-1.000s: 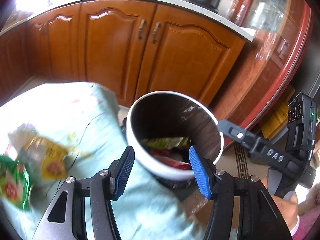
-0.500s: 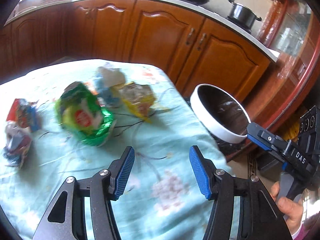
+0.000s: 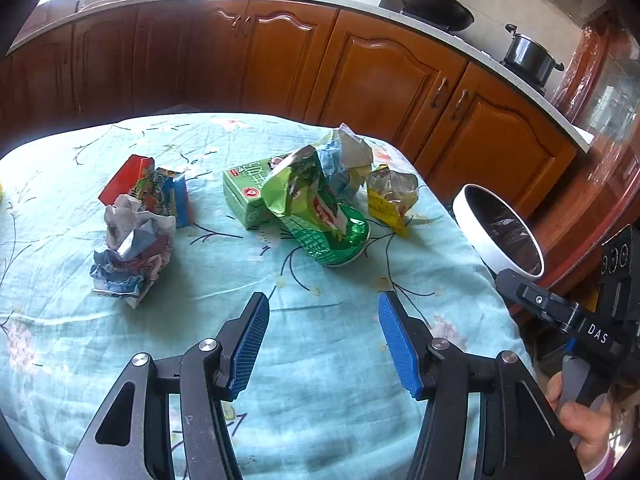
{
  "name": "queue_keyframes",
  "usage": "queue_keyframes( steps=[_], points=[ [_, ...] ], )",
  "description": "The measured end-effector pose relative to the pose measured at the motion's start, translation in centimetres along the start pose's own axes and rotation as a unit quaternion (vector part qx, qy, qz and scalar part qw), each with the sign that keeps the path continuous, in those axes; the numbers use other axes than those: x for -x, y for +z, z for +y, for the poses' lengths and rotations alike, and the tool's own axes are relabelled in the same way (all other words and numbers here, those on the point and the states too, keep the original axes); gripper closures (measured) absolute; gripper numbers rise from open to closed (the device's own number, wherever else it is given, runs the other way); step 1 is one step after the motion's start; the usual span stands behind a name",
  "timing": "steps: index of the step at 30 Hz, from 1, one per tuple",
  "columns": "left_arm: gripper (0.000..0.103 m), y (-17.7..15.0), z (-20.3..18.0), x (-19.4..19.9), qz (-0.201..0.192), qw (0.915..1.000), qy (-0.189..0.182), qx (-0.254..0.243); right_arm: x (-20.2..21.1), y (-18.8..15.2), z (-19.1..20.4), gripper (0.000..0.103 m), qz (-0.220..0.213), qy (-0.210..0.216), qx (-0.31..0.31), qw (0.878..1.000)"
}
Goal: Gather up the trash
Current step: 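Grasp the yellow snack bag with the right tool while the left tool grasps the crushed can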
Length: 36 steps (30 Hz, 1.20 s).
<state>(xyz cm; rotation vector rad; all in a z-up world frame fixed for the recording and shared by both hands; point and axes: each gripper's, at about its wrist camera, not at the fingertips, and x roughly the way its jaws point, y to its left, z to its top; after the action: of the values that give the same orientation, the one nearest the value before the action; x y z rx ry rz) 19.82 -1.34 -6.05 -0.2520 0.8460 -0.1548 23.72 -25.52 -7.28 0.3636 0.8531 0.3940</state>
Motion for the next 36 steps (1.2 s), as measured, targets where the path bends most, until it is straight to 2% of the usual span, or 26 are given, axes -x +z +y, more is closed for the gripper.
queue_keyframes(
  steps=[7, 16, 22, 26, 27, 28, 29, 30, 33, 34, 35, 36],
  points=[
    [0.038, 1.1, 1.1, -0.3, -0.004, 1.0, 0.006, -0.001, -2.4, 0.5, 1.3, 0.012, 0.013, 0.009, -0.003, 1.0],
    [0.035, 5.2, 0.9, -1.3, -0.023, 0.9979, 0.018, -0.057, -4.9, 3.4, 1.6, 0.011, 0.0, 0.014, -0.016, 1.0],
    [0.035, 7.7, 0.7, -3.9, -0.016, 0.9954, 0.028, -0.09, -7.8, 5.5, 1.2, 0.011, 0.012, 0.023, -0.036, 0.999],
    [0.037, 8.2, 0.6, -5.1, -0.016, 0.9945, 0.032, -0.099, -10.0, 6.3, 0.6, 0.013, 0.026, 0.029, -0.052, 0.998],
    [0.038, 8.2, 0.6, -5.3, -0.016, 0.9942, 0.031, -0.101, -10.5, 6.5, 0.5, 0.017, 0.03, 0.03, -0.055, 0.998],
    [0.047, 8.2, 0.5, -5.6, -0.014, 0.9939, 0.028, -0.105, -11.0, 6.6, 0.4, 0.022, 0.034, 0.032, -0.056, 0.997],
    [0.065, 8.1, 0.3, -6.0, -0.008, 0.9936, 0.024, -0.11, -11.3, 6.6, 0.5, 0.039, 0.038, 0.03, -0.054, 0.997],
    [0.074, 8.0, 0.2, -6.3, -0.001, 0.9931, 0.023, -0.115, -11.6, 6.6, 0.5, 0.063, 0.043, 0.023, -0.049, 0.998],
    [0.076, 7.7, -0.1, -6.3, -0.005, 0.9917, 0.02, -0.127, -11.5, 6.3, 0.7, 0.071, 0.039, 0.015, -0.039, 0.998],
    [0.083, 7.7, -0.2, -6.1, -0.008, 0.9913, 0.018, -0.13, -11.1, 6.2, 0.8, 0.072, 0.034, 0.01, -0.032, 0.999],
    [0.094, 7.7, -0.2, -5.8, -0.008, 0.9913, 0.013, -0.131, -10.6, 6.0, 0.9, 0.074, 0.03, 0.007, -0.028, 0.999],
    [0.095, 7.6, -0.2, -5.7, -0.005, 0.9914, 0.008, -0.13, -10.0, 5.9, 0.9, 0.075, 0.025, 0.007, -0.027, 0.999]
  ],
)
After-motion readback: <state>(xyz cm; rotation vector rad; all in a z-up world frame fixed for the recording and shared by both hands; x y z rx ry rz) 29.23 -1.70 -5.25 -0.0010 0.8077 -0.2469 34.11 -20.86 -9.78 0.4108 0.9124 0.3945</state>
